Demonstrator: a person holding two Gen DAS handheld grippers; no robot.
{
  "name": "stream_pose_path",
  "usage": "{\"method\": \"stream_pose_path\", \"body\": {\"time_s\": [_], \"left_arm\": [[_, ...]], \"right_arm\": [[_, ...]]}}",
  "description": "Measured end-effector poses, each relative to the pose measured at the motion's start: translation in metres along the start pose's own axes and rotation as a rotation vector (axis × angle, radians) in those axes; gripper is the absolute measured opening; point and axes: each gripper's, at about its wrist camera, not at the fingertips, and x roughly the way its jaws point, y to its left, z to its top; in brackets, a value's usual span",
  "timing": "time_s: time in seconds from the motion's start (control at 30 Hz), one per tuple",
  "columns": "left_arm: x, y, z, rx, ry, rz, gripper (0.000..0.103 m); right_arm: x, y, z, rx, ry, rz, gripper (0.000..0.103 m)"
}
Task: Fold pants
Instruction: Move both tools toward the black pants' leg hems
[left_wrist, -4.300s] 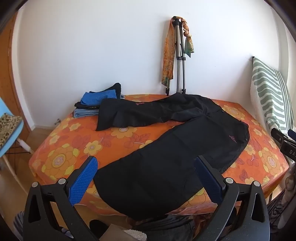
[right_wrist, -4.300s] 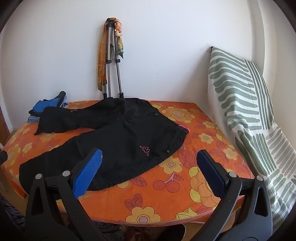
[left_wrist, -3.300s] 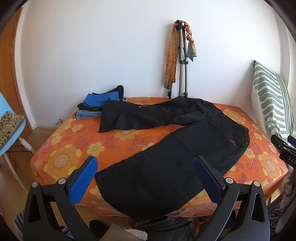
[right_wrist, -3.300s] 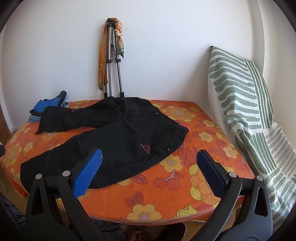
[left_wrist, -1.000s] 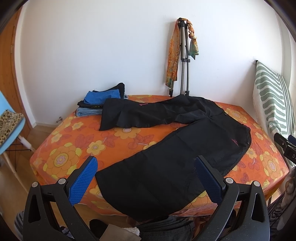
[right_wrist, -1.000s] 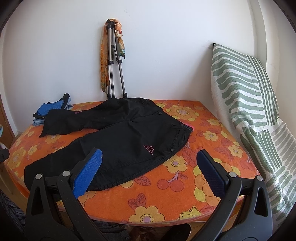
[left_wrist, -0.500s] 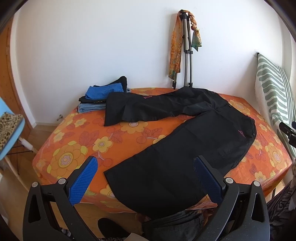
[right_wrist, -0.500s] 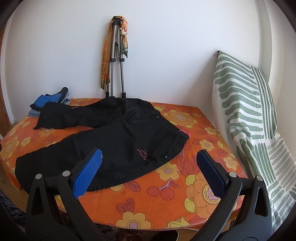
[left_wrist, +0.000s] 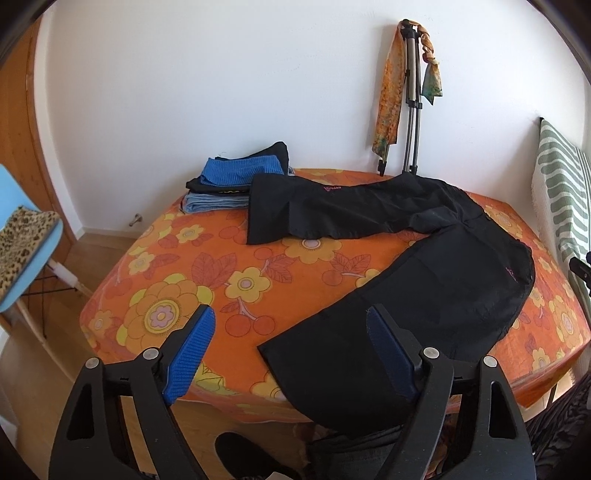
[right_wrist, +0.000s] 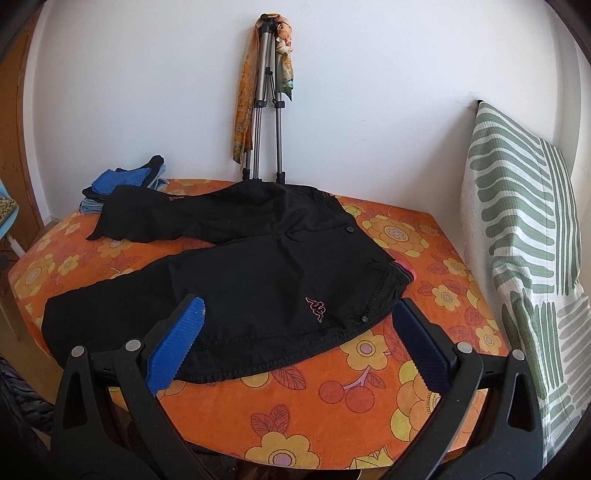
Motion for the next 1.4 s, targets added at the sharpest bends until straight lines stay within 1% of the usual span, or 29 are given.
{"method": "stream_pose_path", "body": {"time_s": [0.07, 0.13, 0.27, 0.37, 0.5, 0.53, 0.57, 0.63, 0.83, 0.9, 0.97, 1.17, 1.23, 1.33, 1.4], "left_arm": [[0.006, 0.005, 0.001, -0.003, 0.013, -0.006, 0.075], [0.012, 0.01, 0.003, -0.01, 0.024, -0.015, 0.073], [0.024, 0.02, 0.011, -0.037, 0.038, -0.035, 0.066], [0.032, 0.026, 0.019, -0.045, 0.038, -0.034, 0.062], [0.045, 0.034, 0.031, -0.051, 0.04, -0.031, 0.06], [0.049, 0.037, 0.035, -0.057, 0.042, -0.032, 0.059], [0.054, 0.04, 0.039, -0.064, 0.044, -0.034, 0.058], [0.062, 0.046, 0.048, -0.073, 0.044, -0.027, 0.054], [0.079, 0.058, 0.072, -0.081, 0.031, -0.013, 0.054], [0.084, 0.061, 0.077, -0.083, 0.036, -0.016, 0.053], [0.089, 0.063, 0.079, -0.079, 0.042, -0.013, 0.047], [0.098, 0.07, 0.074, -0.082, 0.053, -0.025, 0.037], [0.1, 0.072, 0.072, -0.089, 0.056, -0.031, 0.036], [0.106, 0.073, 0.069, -0.095, 0.068, -0.04, 0.032], [0.108, 0.072, 0.067, -0.098, 0.074, -0.046, 0.032]], "right_arm": [[0.007, 0.005, 0.002, 0.001, 0.016, 0.035, 0.097], [0.013, 0.01, 0.004, -0.004, 0.025, 0.06, 0.095], [0.023, 0.018, 0.014, -0.029, 0.018, 0.071, 0.09], [0.033, 0.017, 0.025, -0.021, 0.019, 0.088, 0.089], [0.048, 0.01, 0.038, 0.009, 0.026, 0.097, 0.089], [0.053, 0.008, 0.042, 0.015, 0.029, 0.1, 0.087], [0.057, 0.006, 0.046, 0.018, 0.034, 0.103, 0.082], [0.067, 0.002, 0.054, 0.025, 0.048, 0.109, 0.079], [0.089, -0.014, 0.077, 0.07, 0.054, 0.11, 0.079], [0.095, -0.019, 0.079, 0.088, 0.071, 0.122, 0.079], [0.1, -0.025, 0.076, 0.115, 0.107, 0.132, 0.079], [0.098, -0.035, 0.043, 0.179, 0.2, 0.165, 0.079], [0.092, -0.033, 0.029, 0.173, 0.226, 0.173, 0.078], [0.081, -0.023, 0.009, 0.153, 0.257, 0.21, 0.071], [0.073, -0.011, -0.005, 0.119, 0.271, 0.241, 0.069]]}}
